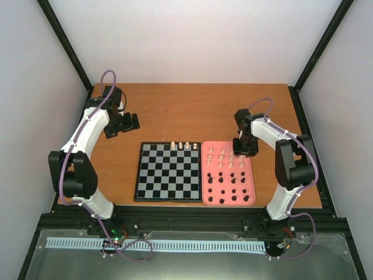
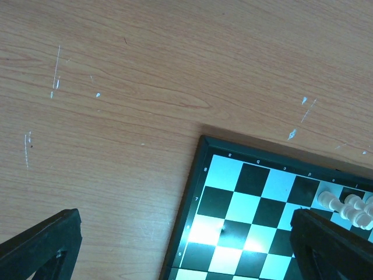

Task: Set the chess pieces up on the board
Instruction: Pick up the chess piece from the storage box.

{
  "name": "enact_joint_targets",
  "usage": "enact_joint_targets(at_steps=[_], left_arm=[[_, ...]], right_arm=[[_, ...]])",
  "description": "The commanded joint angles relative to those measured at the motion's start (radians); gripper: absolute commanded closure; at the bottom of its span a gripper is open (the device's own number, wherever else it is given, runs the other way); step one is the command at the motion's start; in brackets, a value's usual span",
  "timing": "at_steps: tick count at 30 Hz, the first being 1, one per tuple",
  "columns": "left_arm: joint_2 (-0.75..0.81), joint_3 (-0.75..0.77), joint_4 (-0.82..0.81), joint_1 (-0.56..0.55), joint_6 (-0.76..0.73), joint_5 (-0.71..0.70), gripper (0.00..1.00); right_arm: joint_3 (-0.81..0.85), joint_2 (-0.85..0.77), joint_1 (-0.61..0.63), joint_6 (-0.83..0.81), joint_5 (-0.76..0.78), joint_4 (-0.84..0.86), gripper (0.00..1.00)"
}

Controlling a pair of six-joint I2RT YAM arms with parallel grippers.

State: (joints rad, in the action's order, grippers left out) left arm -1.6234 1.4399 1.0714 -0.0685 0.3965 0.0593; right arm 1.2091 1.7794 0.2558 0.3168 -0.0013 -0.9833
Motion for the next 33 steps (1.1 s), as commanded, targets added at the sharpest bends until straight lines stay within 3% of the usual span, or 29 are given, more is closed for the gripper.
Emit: enact_joint_targets(at_steps=[1,19,27,33], left_arm=[[-0.009,0.021,-0.003,-0.002,0.002,-0.006,0.0],[-0.009,0.026,-0.001,-0.003,0.001,-0.012,0.0],[-0.01,0.034,0.002,-0.003,0.002,0.004,0.0],[-0.013,0.038,0.002,-0.002,0.012,0.004,0.0]], right_arm=[[0.001,0.028,-0.01,-0.005,0.001,0.022,0.58],[0.014,0.012,-0.01,-0.003,0.025,-0.012,0.87],[0.217,-0.096,-0.003,0.004,0.004,-0.21,0.88],[0.447,-0.045,0.094,-0.018,-0.023,-0.26,0.88]])
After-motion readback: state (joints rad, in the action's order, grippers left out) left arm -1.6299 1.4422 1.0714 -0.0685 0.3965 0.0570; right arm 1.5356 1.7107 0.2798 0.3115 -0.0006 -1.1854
